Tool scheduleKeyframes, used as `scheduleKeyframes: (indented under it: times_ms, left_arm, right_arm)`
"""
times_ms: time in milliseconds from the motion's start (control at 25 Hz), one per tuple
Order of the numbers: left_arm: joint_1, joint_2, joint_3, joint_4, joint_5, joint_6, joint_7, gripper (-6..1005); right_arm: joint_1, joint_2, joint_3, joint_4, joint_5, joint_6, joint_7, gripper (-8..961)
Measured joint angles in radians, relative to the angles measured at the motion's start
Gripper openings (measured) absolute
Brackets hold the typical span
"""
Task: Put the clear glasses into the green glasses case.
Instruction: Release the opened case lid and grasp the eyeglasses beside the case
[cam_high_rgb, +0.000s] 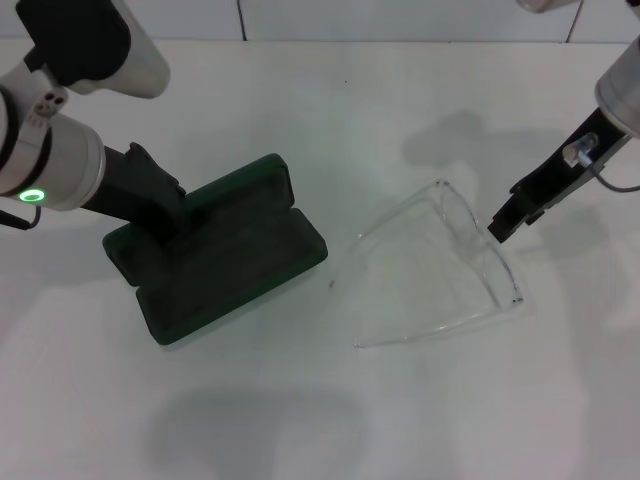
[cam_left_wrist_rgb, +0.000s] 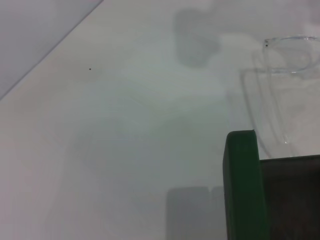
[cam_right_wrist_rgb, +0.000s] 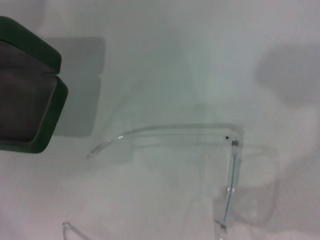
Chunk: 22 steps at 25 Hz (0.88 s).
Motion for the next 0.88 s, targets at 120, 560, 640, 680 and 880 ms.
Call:
scheduleKeyframes:
  times_ms: [120,560,640,680,880]
  left_arm:
    - [0.005,0.000,0.016,0.000,-0.001,-0.001,0.000,84]
    - [0.016,0.001,0.041,0.001,0.006,-0.002,0.001,83]
    - [0.016,0.001,0.041,0.001,0.006,-0.002,0.001,83]
    - [0.016,0.001,0.041,0.001,0.006,-0.002,0.001,83]
    - [0.013,0.004,0.041,0.002,0.008,0.003,0.001,82]
  right_arm:
    - [0.010,0.002,-0.005,0.045,0.000,0.029,-0.011,439]
    - [0.023,0.007,-0.008,0.167,0.030,0.138,-0.056,425]
    - [0.024,0.008,-0.008,0.170,0.033,0.153,-0.061,423]
    - [0.030,0.008,-0.009,0.179,0.035,0.162,-0.064,421]
    - [0.046,0.007,-0.009,0.215,0.036,0.164,-0.065,360]
